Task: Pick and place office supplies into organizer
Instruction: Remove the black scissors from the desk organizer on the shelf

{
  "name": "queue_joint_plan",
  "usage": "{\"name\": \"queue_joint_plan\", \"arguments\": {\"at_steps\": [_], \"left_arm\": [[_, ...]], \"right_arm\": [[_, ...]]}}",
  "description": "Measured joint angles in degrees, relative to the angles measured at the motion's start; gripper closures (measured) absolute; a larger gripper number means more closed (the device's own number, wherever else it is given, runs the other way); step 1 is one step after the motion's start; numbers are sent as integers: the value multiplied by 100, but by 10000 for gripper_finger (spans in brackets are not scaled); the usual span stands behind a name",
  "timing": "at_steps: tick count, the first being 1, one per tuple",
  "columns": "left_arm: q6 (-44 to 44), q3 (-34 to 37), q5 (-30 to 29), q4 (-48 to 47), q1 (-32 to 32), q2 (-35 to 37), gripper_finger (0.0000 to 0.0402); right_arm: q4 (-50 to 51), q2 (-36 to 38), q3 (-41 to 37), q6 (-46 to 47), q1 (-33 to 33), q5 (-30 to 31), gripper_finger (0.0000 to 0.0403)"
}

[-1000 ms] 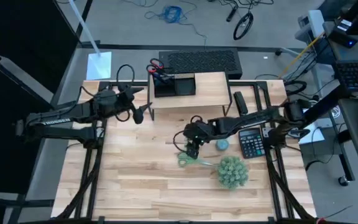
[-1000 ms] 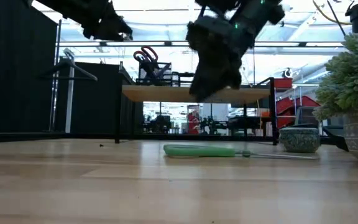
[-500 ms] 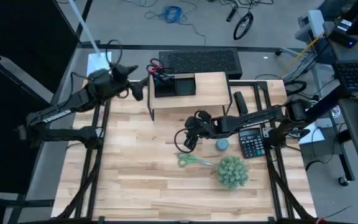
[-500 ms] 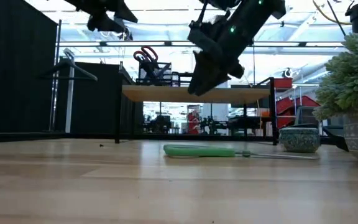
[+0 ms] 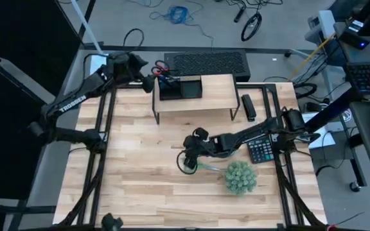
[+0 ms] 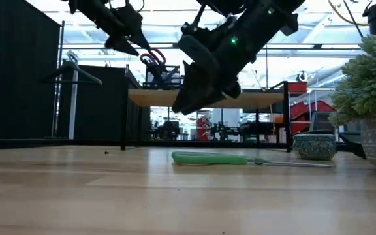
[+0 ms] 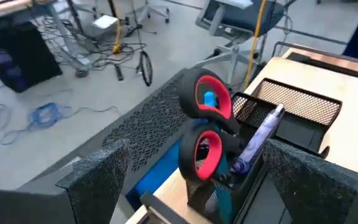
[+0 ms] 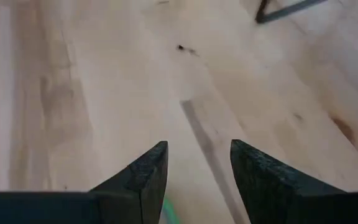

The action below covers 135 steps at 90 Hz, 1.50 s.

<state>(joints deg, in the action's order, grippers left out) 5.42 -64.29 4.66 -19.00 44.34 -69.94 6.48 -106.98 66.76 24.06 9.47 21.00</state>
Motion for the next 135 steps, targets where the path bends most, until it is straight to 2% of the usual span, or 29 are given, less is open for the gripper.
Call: {"name": "queue_joint_plan", "arguments": {"at_steps": [22,31,76,100,110,135], "left_arm": [[3,0,218,18,188,-255,47],[4,0,242,127,185,-261,66],[150,0,243,192,183,-261,284],[152,0,243,215,181,-261,372],[152,0,244,220,177,-259,384],[155,0,241,271,161,-190,372]], "right_arm": [[-56,-29,0,-120,-4,5,245],[-70,-29,0,-123,-4,6,245],[-120,-31,0,-224,-15,30,245],[-159,-31,0,-226,-15,30,245],[-159,-31,0,-226,-15,30,245],[-157,-31,0,-226,-15,30,245]]}}
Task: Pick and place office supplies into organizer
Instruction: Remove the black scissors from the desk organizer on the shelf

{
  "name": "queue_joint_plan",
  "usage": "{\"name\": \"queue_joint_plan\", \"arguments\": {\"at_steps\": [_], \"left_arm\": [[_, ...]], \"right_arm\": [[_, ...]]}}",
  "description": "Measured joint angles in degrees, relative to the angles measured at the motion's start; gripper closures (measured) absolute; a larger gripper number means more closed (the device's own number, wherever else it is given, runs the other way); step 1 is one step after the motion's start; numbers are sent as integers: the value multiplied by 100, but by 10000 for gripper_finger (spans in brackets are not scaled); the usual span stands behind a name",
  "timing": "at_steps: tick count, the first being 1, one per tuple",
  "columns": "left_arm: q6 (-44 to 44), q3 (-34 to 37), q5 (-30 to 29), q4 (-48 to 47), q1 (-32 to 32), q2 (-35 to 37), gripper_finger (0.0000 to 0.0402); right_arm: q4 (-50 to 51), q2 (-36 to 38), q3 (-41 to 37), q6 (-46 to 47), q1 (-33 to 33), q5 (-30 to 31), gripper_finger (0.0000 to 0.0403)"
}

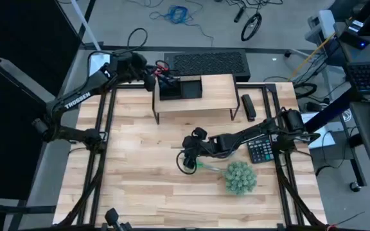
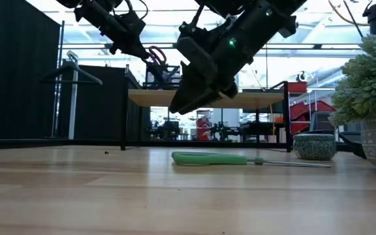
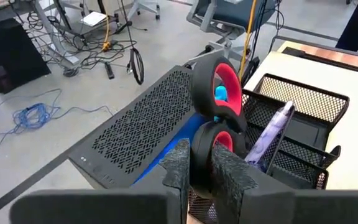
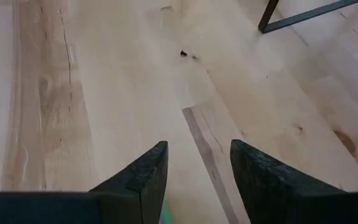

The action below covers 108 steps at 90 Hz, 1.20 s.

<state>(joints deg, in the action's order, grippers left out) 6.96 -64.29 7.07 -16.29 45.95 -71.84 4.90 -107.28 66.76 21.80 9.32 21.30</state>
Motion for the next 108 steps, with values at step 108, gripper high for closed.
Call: {"name": "queue_joint_plan", "arguments": {"at_steps": [108], "left_arm": [[469,0,452,-922,-1055,2136,377]], "right_arm": [[-30,4,241,-237,-434,-174,245]]}}
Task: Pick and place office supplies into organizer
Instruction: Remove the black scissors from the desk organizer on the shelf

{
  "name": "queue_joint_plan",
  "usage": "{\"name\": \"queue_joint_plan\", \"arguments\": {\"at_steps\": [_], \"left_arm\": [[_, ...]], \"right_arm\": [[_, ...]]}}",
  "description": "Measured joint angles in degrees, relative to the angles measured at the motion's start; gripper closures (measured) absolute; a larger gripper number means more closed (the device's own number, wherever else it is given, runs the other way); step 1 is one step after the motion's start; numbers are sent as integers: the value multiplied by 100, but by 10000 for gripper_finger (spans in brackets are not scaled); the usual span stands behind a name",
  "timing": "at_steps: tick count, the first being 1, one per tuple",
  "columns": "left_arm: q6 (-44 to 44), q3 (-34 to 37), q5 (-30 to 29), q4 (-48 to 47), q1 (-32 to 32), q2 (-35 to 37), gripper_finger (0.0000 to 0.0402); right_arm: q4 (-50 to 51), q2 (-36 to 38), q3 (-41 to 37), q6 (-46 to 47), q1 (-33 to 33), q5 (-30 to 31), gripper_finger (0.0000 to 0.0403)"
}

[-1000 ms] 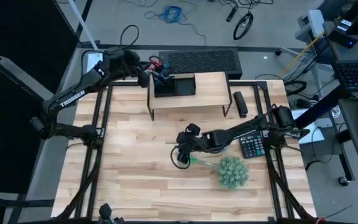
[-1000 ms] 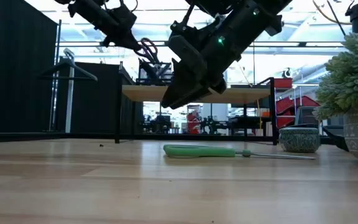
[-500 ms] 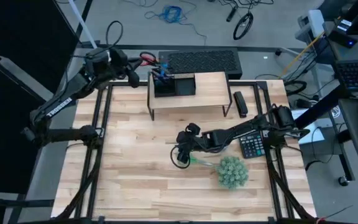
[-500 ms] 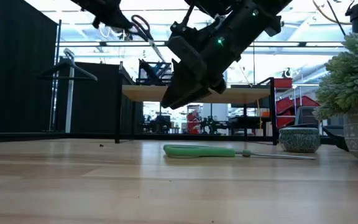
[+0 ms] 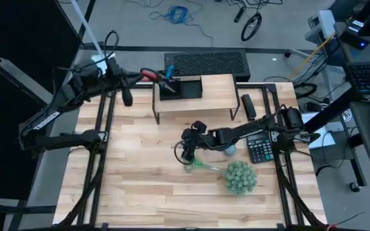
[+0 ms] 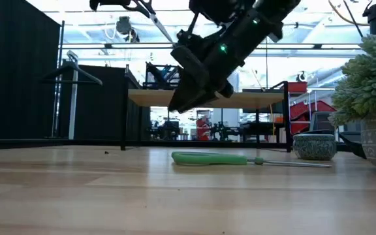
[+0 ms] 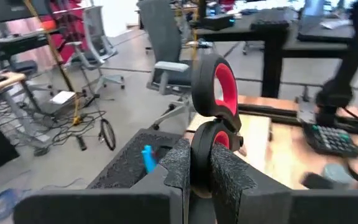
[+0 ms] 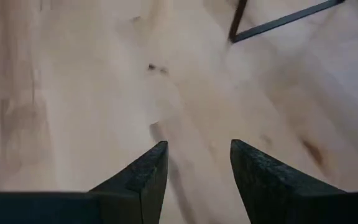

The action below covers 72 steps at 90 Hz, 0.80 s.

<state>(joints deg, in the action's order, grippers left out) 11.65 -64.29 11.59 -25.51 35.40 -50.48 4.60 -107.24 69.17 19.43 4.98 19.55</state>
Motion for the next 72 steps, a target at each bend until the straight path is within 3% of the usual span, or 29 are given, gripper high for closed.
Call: {"name": "queue_joint_plan", "arguments": {"at_steps": [14,40,60,72], "left_arm": [[246,0,269,-393,-327,33,377],[376,0,231,-822,-833,30,377],[506,0,164,-1020,-989,28,377],[550,0,142,-1104,-1040,26,377]], "right_arm": [[-13,8,604,-844,-90,-955,245],[25,20,1846,-2311,-95,-1263,245],[117,20,2481,-2517,-145,-1301,227],[679,20,2819,-2579,-184,-763,192]]}}
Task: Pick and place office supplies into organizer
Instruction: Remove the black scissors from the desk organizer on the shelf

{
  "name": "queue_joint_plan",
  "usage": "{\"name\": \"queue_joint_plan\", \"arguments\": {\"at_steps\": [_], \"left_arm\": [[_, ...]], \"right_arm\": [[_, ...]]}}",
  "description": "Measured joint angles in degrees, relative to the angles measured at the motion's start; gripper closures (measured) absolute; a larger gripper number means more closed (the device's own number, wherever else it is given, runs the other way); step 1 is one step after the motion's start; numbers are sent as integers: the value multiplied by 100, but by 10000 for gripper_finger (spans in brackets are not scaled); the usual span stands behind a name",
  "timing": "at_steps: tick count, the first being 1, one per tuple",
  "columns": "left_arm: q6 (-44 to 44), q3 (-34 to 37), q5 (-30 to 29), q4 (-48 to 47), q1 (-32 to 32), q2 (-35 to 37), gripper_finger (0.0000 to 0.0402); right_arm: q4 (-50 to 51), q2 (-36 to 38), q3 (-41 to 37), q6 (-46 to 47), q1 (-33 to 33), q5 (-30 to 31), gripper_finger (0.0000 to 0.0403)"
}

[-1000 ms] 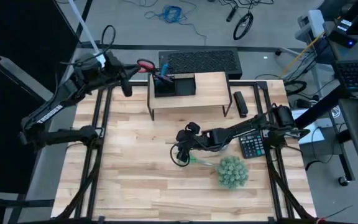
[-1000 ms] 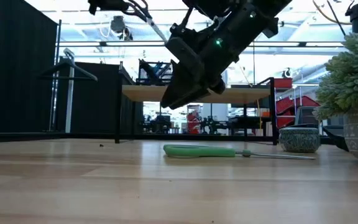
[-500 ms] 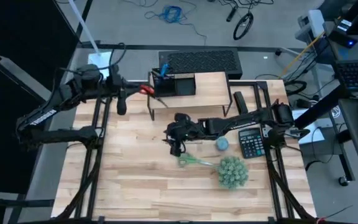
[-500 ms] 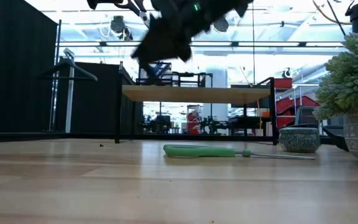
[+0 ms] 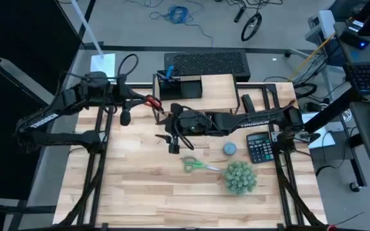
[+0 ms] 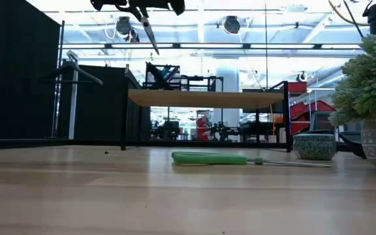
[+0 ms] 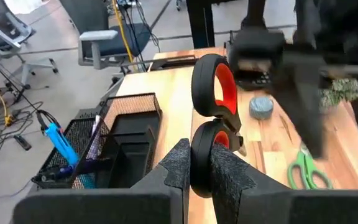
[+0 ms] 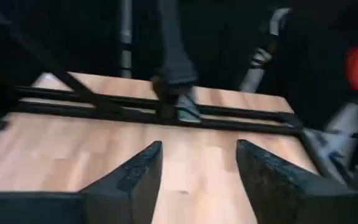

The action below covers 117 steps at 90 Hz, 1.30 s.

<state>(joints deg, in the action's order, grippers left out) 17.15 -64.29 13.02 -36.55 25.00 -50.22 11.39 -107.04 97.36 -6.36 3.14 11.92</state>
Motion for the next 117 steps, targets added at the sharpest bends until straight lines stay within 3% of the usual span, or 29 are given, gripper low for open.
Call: {"name": "queue_joint_plan", "arguments": {"at_steps": [11,29,38,69,84,106,117], "left_arm": [[62,0,-2,-71,-51,-2,377],[233,0,-3,-172,-69,0,377],[278,0,1,-181,-83,0,377],[284,0,22,-108,-349,0,377],[282,0,-2,-100,-355,0,377],[271,0,7,-83,-357,0,372],[216,0,24,-67,-360,0,353]], "right_arm": [[807,0,368,-42,-51,461,167],[1917,2,995,81,-138,570,156],[1969,9,965,336,-255,552,157],[1029,-225,706,671,-503,-448,174],[959,-240,706,670,-505,-429,227],[1019,-240,705,517,-508,-370,379],[1070,-240,704,411,-515,-204,384]]}}
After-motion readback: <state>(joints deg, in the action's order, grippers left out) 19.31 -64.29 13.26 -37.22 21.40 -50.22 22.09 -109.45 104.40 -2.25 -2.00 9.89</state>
